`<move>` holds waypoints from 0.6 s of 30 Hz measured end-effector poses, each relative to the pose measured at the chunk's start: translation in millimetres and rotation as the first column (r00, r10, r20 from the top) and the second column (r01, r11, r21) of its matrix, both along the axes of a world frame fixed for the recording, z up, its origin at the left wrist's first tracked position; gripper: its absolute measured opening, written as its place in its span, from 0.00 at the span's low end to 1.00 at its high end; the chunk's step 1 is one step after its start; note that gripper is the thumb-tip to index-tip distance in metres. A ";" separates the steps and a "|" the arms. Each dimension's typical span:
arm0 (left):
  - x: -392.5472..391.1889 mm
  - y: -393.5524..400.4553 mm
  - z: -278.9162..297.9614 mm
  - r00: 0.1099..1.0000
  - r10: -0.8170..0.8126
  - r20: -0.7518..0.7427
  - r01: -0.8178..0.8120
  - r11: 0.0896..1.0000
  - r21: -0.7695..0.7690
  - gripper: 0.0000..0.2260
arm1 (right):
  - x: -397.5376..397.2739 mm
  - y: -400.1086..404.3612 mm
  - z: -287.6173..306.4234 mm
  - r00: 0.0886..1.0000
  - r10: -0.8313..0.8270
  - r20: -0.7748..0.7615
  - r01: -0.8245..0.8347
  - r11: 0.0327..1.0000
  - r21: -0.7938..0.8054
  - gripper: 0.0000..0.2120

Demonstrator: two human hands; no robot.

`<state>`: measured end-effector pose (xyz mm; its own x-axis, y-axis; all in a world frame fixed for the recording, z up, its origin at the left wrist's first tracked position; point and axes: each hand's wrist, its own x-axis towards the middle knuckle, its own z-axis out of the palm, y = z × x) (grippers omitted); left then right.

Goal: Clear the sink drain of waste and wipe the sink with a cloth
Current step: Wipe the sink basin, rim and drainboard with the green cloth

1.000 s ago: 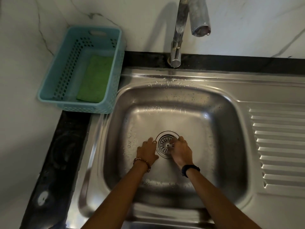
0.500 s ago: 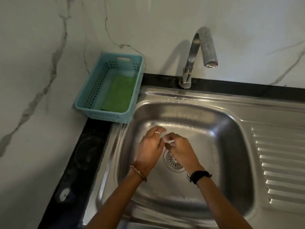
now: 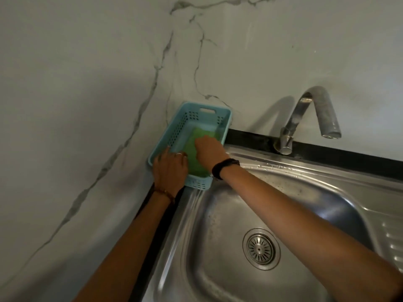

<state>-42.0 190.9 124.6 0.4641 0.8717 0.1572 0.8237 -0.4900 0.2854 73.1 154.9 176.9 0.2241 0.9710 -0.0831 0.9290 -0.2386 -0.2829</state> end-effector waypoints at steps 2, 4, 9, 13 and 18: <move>1.7 -1.1 -3.6 0.999 0.016 0.028 -0.017 1.000 0.024 0.16 | 0.4 15.1 -13.4 0.997 0.007 0.077 0.005 0.989 -0.146 0.14; 1.1 1.0 -5.9 1.000 0.021 0.016 -0.021 0.999 0.037 0.15 | -4.9 27.9 -27.2 0.991 -0.013 0.130 0.044 0.970 -0.239 0.15; 2.6 1.2 -8.7 0.999 0.043 0.022 -0.044 0.997 0.060 0.16 | -9.4 38.4 -45.2 0.954 -0.283 -0.095 0.264 0.949 -0.172 0.19; 4.0 -1.1 -6.0 0.998 0.040 0.056 -0.041 0.999 0.021 0.18 | -7.7 34.8 -32.3 0.911 -0.213 -0.354 0.217 0.976 -0.030 0.24; 8.1 -2.7 26.3 0.800 0.074 0.595 0.152 0.935 -0.321 0.18 | -13.8 14.9 16.6 0.841 -0.010 -0.540 0.225 0.915 0.334 0.16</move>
